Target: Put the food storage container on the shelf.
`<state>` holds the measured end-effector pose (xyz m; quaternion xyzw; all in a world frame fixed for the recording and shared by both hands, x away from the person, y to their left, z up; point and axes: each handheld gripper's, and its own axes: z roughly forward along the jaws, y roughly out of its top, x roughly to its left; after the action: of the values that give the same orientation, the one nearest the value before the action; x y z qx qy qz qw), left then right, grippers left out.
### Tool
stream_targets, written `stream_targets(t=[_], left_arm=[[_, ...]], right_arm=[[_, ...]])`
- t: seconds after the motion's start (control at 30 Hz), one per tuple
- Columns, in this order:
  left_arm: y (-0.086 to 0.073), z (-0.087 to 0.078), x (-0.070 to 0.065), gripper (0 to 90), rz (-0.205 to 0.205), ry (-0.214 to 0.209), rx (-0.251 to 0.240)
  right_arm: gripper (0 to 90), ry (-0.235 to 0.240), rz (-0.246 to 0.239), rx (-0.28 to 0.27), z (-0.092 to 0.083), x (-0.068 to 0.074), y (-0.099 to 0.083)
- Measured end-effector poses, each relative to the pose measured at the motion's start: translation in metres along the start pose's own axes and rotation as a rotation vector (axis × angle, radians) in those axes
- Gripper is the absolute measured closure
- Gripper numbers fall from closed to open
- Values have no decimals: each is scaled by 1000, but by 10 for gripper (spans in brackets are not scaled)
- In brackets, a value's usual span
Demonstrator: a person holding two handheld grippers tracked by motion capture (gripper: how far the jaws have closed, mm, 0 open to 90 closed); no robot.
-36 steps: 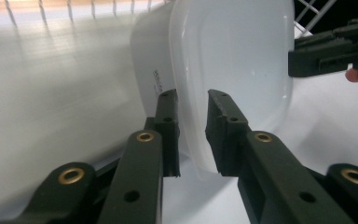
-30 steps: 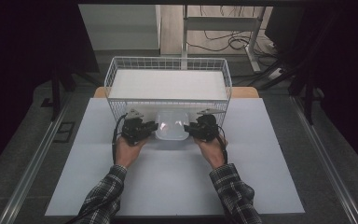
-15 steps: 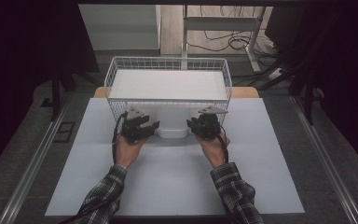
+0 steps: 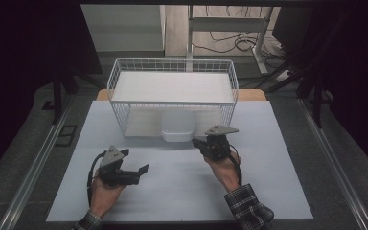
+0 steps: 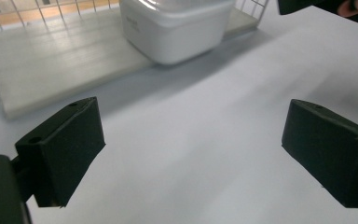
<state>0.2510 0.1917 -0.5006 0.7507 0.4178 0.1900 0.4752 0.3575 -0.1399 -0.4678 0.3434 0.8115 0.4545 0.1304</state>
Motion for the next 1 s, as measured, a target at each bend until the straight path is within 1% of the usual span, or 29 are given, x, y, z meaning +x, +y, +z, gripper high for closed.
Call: stream_targets(t=[0.03,0.1,0.13,0.17,0.2,0.23,0.27,0.33,0.37,0.47,0.6,0.63,0.67,0.7,0.77,0.9,1.0], left_arm=[[-5,-4,-2,31,14,14,5],[-15,-11,-7,24,60,45,25],[-15,-11,-7,20,60,45,25],[-24,-18,-10,18,80,60,37],[-24,-18,-10,18,80,60,37],[-28,-21,-11,17,80,58,32],[-34,-27,-11,13,71,49,25],[-37,-32,-11,7,69,48,19],[-39,-34,-11,3,69,52,16],[-42,-37,-9,0,55,47,9],[-42,-37,-7,0,50,45,0],[-43,-37,-7,0,48,43,2],[-43,-37,-7,0,48,43,2],[-43,-36,-7,0,50,43,7],[-43,-35,-6,0,47,41,6],[-43,-34,-6,0,45,39,6],[-43,-34,-6,0,51,39,8]], right_arm=[[894,7,0,1,1,3,-2],[894,28,0,5,4,8,-5],[894,33,-4,10,6,11,-7],[894,39,-10,15,8,13,-9],[894,39,-10,15,8,13,-9],[894,44,-24,29,14,18,-11],[893,45,-25,34,17,19,-12],[894,36,-40,44,24,20,-12],[893,37,-37,46,27,20,-12],[894,39,-27,37,36,18,-8],[893,20,-32,40,50,15,-1],[893,18,-28,47,54,14,1],[893,18,-28,47,54,14,1],[894,12,-21,54,61,12,2],[894,10,-13,58,68,10,4],[894,-5,-7,60,75,6,6],[894,-16,-12,63,78,4,9]])
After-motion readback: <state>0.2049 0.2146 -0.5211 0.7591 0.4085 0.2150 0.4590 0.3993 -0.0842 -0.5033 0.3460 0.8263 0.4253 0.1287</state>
